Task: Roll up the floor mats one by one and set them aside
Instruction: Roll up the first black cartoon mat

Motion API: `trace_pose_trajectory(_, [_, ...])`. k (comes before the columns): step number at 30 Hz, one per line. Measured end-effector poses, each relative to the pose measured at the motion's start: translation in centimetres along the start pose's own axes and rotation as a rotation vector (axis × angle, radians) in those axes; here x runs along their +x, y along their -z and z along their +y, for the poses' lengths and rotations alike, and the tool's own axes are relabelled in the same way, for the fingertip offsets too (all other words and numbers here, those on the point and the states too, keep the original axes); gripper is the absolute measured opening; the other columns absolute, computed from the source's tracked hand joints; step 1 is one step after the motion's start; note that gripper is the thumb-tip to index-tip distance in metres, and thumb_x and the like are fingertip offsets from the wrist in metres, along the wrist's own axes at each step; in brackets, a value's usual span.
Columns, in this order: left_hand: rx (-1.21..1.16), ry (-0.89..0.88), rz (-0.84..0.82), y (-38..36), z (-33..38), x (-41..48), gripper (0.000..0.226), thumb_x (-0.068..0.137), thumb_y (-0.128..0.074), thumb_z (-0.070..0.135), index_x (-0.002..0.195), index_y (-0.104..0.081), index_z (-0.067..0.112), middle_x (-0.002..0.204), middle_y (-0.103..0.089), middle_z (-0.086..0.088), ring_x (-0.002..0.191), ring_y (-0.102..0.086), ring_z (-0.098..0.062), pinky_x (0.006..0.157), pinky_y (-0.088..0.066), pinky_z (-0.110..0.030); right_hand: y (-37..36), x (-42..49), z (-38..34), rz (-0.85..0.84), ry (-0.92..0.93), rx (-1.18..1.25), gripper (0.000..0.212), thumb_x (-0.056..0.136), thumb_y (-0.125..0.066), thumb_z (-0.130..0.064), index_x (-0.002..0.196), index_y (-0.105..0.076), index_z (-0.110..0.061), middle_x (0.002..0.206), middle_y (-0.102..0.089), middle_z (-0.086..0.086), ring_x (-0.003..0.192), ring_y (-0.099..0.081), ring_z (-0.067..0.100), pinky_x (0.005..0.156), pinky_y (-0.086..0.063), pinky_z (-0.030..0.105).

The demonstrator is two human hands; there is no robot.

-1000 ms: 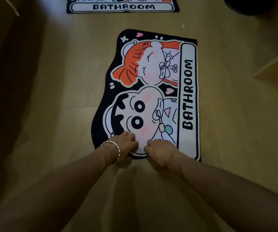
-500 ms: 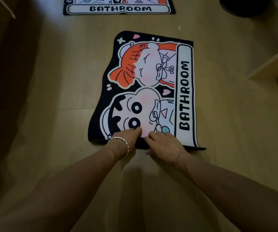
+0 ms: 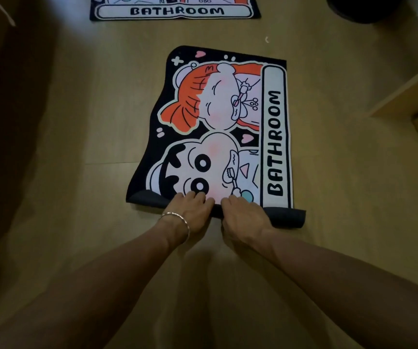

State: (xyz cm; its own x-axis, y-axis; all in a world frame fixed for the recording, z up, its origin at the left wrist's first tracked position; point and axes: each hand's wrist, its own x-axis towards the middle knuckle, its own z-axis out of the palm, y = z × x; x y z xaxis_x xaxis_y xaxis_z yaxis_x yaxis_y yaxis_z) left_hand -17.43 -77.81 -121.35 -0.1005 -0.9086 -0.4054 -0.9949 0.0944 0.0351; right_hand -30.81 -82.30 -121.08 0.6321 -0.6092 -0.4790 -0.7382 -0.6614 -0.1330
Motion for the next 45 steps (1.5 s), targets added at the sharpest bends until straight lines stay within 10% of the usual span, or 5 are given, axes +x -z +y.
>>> trace_pose_trajectory(9, [0.143, -0.006, -0.084, -1.0, 1.1, -0.6, 0.018, 0.094, -0.046, 0.026, 0.108, -0.04, 0.017, 0.091, -0.051, -0.006, 0.077, -0.049, -0.019, 0.075, -0.044, -0.035, -1.0, -0.4, -0.6, -0.084, -0.06, -0.019, 0.028, 0.09, -0.056, -0.017, 0.114, -0.04, -0.016, 0.108, -0.054, 0.007, 0.096, -0.054, 0.022, 0.085, -0.045, 0.036])
trace_pose_trajectory(21, [0.135, -0.143, -0.006, -0.1, 1.3, -0.5, 0.024, 0.096, -0.045, 0.027, 0.118, -0.04, 0.017, 0.104, -0.055, -0.005, 0.088, -0.054, -0.021, 0.07, -0.033, -0.031, 0.5, 0.1, 0.6, -0.319, -0.113, 0.281, 0.011, 0.086, -0.058, -0.014, 0.081, -0.053, -0.022, 0.077, -0.055, -0.001, 0.067, -0.053, 0.013, 0.06, -0.042, 0.022])
trace_pose_trajectory(29, [0.006, -0.004, -0.219, 1.1, 1.4, 1.3, 0.017, 0.088, -0.057, 0.023, 0.104, -0.06, 0.019, 0.076, -0.053, 0.001, 0.068, -0.052, -0.017, 0.064, -0.044, -0.029, -0.6, -0.4, 0.4, -0.121, -0.087, 0.14, 0.023, 0.088, -0.058, -0.013, 0.106, -0.047, -0.021, 0.098, -0.052, 0.001, 0.09, -0.054, 0.017, 0.087, -0.048, 0.036])
trace_pose_trajectory(34, [0.109, -0.243, -0.041, 0.7, 1.0, -0.4, 0.033, 0.095, -0.047, 0.028, 0.125, -0.034, 0.019, 0.104, -0.053, -0.004, 0.088, -0.056, -0.021, 0.07, -0.042, -0.031, -0.6, -0.1, 0.8, -0.236, -0.136, 0.293, 0.014, 0.089, -0.056, -0.013, 0.095, -0.049, -0.023, 0.087, -0.055, -0.001, 0.077, -0.055, 0.014, 0.076, -0.049, 0.029])
trace_pose_trajectory(45, [0.064, -0.182, -0.077, -0.3, 1.2, 0.4, 0.032, 0.094, -0.05, 0.027, 0.123, -0.036, 0.02, 0.104, -0.054, -0.004, 0.089, -0.056, -0.021, 0.071, -0.042, -0.031, -0.9, -0.2, 0.8, -0.238, -0.167, 0.238, 0.021, 0.091, -0.055, -0.014, 0.111, -0.052, -0.019, 0.097, -0.056, 0.002, 0.087, -0.056, 0.017, 0.088, -0.05, 0.035])
